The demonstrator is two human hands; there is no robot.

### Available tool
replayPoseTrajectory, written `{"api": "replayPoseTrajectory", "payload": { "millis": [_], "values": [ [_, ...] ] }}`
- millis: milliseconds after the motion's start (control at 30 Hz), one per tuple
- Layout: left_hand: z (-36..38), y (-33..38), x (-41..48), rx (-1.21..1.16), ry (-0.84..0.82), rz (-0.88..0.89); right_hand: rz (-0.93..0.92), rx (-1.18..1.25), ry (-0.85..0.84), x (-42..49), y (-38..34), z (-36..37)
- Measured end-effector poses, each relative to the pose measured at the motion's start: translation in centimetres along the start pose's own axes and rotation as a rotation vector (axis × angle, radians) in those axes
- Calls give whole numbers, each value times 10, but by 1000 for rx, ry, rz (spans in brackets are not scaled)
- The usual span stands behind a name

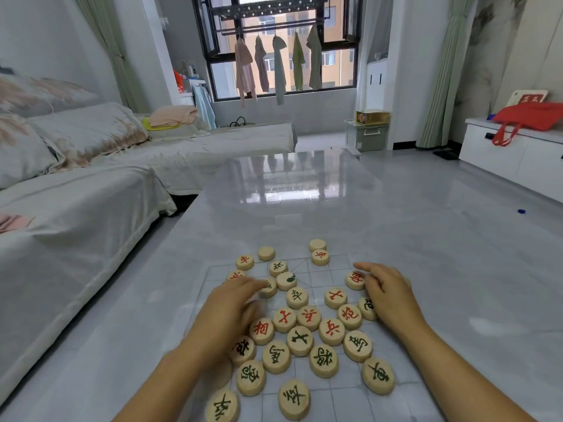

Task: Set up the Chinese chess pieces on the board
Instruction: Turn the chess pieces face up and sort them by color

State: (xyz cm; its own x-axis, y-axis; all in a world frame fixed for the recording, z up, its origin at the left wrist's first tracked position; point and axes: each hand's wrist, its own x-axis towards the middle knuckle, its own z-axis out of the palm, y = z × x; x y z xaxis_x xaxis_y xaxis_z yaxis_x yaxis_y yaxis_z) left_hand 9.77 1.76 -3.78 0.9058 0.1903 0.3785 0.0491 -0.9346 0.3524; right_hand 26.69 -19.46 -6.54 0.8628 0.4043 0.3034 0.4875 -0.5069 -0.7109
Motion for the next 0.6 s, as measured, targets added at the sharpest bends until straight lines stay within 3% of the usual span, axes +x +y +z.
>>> {"api": "replayPoseTrajectory", "payload": {
  "millis": [67,167,267,467,600],
  "values": [
    [12,12,33,160,-134,79,14,100,9,-1,-1,-2],
    [28,23,74,469,-358,130,80,204,158,-1,1,-6],
    [34,27,92,574,-478,163,200,367,212,1,2,-10],
    [29,24,73,-81,-195,-150,231,352,154,2,1,-6],
    [34,11,53,-5,-153,-81,243,320,127,1,0,-7]
  ]
}}
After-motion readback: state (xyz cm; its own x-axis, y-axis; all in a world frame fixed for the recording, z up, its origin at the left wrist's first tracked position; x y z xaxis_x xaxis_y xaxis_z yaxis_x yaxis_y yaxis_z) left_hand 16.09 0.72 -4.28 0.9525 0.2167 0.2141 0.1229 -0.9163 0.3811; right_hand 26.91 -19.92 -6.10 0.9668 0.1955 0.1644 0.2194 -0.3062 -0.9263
